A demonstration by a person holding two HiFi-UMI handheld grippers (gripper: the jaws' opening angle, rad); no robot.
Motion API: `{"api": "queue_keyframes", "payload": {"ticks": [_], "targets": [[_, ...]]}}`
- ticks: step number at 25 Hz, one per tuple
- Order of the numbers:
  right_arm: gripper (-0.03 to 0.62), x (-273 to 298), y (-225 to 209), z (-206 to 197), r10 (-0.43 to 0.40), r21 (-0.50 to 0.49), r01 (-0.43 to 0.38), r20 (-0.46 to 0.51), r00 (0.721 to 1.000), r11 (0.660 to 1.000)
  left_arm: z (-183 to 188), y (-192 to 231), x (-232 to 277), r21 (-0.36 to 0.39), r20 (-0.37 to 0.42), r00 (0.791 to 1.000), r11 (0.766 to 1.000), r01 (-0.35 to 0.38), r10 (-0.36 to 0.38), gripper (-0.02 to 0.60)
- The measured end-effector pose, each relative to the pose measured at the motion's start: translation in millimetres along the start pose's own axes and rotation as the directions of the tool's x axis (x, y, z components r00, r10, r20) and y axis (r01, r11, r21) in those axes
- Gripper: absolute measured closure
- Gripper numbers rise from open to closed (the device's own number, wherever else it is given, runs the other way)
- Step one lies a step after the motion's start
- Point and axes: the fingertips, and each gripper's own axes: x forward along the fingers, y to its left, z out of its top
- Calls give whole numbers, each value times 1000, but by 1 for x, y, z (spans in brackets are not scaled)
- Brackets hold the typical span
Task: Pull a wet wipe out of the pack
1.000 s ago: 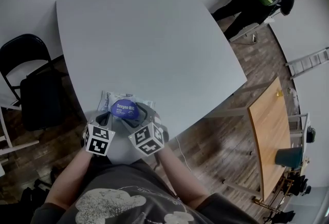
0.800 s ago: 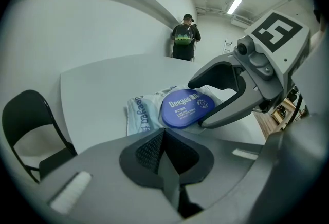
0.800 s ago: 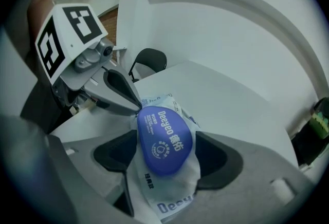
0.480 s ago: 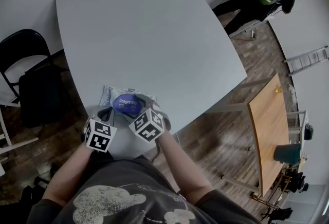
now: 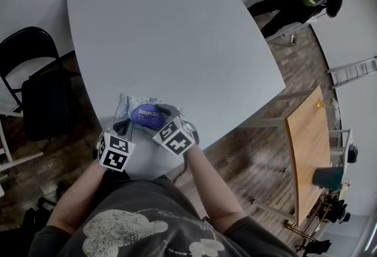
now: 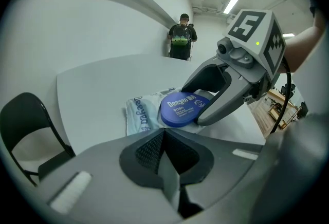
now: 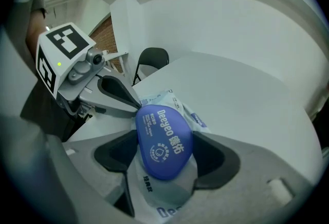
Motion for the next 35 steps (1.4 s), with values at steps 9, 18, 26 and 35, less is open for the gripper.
{"api": "queue_keyframes", "payload": {"ticks": [9,18,26,35], "targets": [[267,-1,0,2,37,34,-38,32,999,999,0,0,-1,16,10,1000,1000,-1,1,563],[267,-8,-1,7,83,114,-92,82,993,989,-1,0,0,13,5,1000,1000,-10,10,563],[267,-16,-2,9,-77,63,69,138,987,996,-1,0,0,15,5,1000,1000,-9,9,563],[267,-38,-14,26,-219,66,209,235,947,976,-1,0,1,25,6,1000,1000,-3,3,563]]}}
